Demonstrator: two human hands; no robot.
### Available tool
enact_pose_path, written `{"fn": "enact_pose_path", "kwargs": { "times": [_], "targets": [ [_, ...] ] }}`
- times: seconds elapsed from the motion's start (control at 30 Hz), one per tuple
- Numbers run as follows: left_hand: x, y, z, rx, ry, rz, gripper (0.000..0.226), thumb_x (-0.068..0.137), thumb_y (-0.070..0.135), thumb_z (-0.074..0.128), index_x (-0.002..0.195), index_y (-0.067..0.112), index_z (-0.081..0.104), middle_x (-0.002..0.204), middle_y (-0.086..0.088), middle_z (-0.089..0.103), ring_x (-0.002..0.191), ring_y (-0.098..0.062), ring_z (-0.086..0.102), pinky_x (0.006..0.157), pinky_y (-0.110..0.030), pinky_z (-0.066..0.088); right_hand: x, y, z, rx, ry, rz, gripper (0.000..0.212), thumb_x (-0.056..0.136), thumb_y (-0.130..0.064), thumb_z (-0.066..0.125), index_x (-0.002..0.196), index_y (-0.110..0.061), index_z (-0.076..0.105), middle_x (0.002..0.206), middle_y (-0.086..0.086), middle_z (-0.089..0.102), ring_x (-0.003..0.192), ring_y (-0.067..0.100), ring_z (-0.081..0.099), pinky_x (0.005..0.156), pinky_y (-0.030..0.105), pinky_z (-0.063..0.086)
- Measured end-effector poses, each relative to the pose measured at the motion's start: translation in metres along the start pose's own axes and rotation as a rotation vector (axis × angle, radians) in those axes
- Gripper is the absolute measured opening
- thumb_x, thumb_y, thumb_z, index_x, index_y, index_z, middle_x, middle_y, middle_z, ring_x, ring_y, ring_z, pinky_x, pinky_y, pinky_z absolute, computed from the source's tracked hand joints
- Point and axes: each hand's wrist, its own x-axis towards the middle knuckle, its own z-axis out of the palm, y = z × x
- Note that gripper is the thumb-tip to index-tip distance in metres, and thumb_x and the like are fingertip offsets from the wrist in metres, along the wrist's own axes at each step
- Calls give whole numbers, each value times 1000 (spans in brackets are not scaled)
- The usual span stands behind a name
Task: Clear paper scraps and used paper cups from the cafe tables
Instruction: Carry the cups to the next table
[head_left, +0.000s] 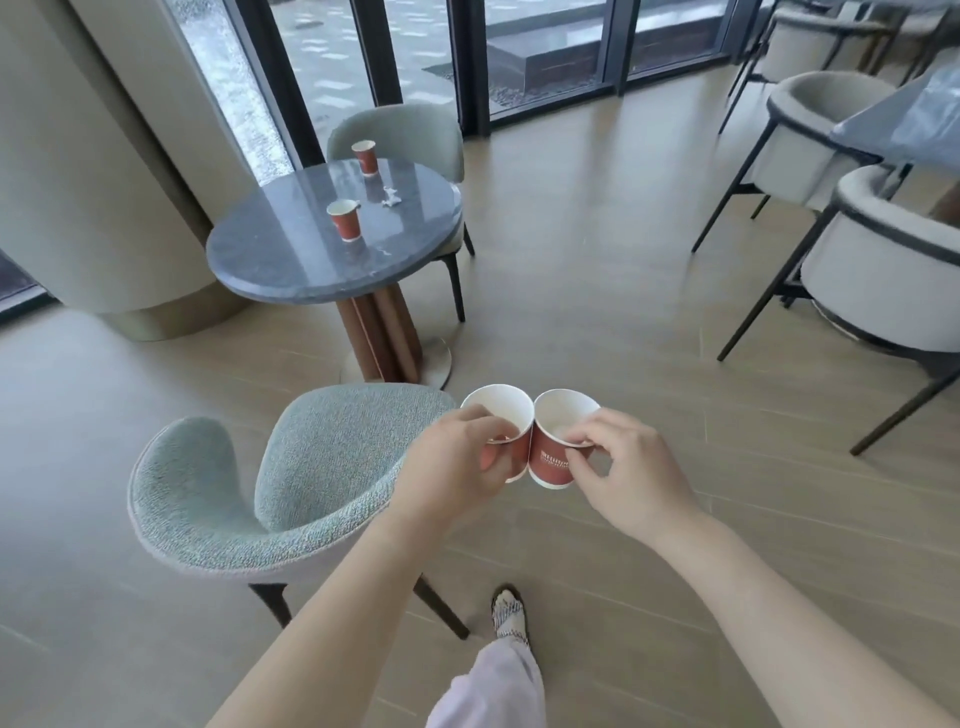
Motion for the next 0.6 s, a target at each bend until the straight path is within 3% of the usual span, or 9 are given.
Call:
{"fn": "enact_pose_path", "kwargs": {
  "times": [0.3, 0.43, 0.6],
  "targets": [
    [154, -41, 10, -50, -7, -1, 14, 78, 16, 66, 90, 14, 72, 91, 1, 68, 85, -23, 62, 72, -39, 51, 153, 55, 9, -38, -45, -2, 14, 77, -1, 63, 83, -11, 70, 83, 0, 67, 84, 23, 60, 76, 31, 47],
    [223, -63, 4, -2, 43, -11, 19, 77, 11, 63, 93, 17, 71, 92, 7, 67, 82, -20, 61, 69, -33, 51, 225, 74, 11, -34, -34, -19, 13, 78, -1, 63, 84, -10, 70, 85, 1, 68, 85, 24, 61, 77, 39, 51],
    [279, -88, 0, 32, 83, -51, 18, 77, 10, 63, 90, 18, 71, 93, 7, 67, 89, -19, 61, 72, -35, 51, 290, 92, 23, -5, -35, -34, 12, 79, 0, 64, 84, -9, 70, 85, 4, 69, 84, 26, 62, 76, 41, 51]
  ]
}}
